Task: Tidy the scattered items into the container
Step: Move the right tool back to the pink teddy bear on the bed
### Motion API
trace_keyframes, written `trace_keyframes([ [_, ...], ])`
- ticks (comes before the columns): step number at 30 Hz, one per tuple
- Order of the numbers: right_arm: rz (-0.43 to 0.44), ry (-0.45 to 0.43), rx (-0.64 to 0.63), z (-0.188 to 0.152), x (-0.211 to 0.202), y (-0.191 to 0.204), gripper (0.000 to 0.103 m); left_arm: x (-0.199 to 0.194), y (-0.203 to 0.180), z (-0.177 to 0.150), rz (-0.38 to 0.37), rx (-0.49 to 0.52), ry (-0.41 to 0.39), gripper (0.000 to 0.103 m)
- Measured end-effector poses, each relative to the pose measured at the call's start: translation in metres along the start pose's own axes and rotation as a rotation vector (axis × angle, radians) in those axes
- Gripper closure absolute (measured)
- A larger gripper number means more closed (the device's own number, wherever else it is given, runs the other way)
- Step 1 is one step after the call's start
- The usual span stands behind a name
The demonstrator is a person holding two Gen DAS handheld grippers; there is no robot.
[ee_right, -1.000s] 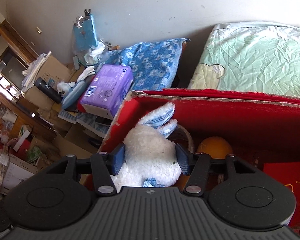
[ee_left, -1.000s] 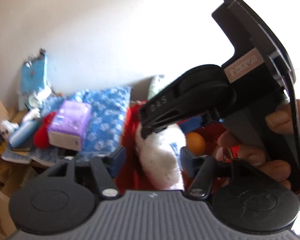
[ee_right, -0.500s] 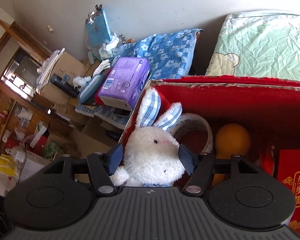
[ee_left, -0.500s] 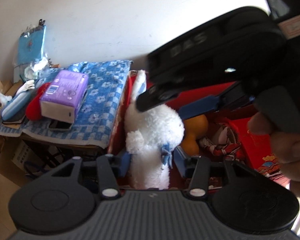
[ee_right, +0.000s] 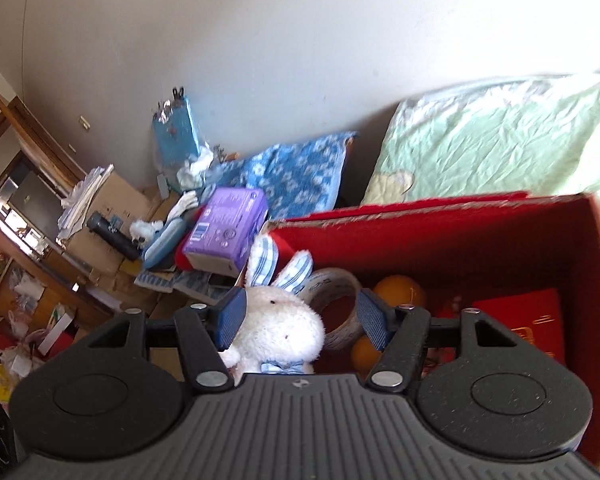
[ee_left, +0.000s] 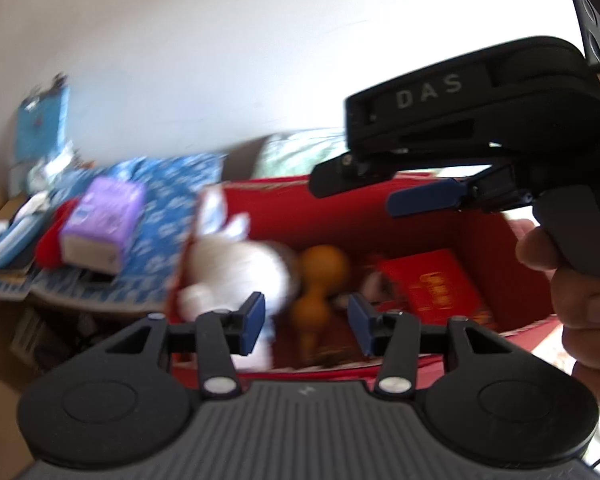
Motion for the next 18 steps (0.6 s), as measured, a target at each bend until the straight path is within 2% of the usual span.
trace_keyframes([
  [8, -0.054, -0.058, 0.067, -0.010, -0.058, -0.055, 0.038, 0.005, -0.067, 0.016, -0.115, 0.037, 0.025, 0.033],
  [16, -0.101, -0.112, 0.173, -0.020, -0.114, -0.124, 0.037, 0.007, -0.144, 0.035, -0.206, 0.085, 0.024, 0.029],
  [18, -0.125, -0.113, 0.204, -0.023, -0.122, -0.143, 0.037, 0.011, -0.167, 0.039, -0.207, 0.115, 0.036, 0.029],
])
Point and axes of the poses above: each gripper's, at about its wrist camera, not at the fingertips, and x roughly the way its jaws point, y to its left, z to its top, the point moved 2 cm from there along x, roughly the way its jaws point, and after that the axes turned 12 degrees about y, right-handed, at the moved point
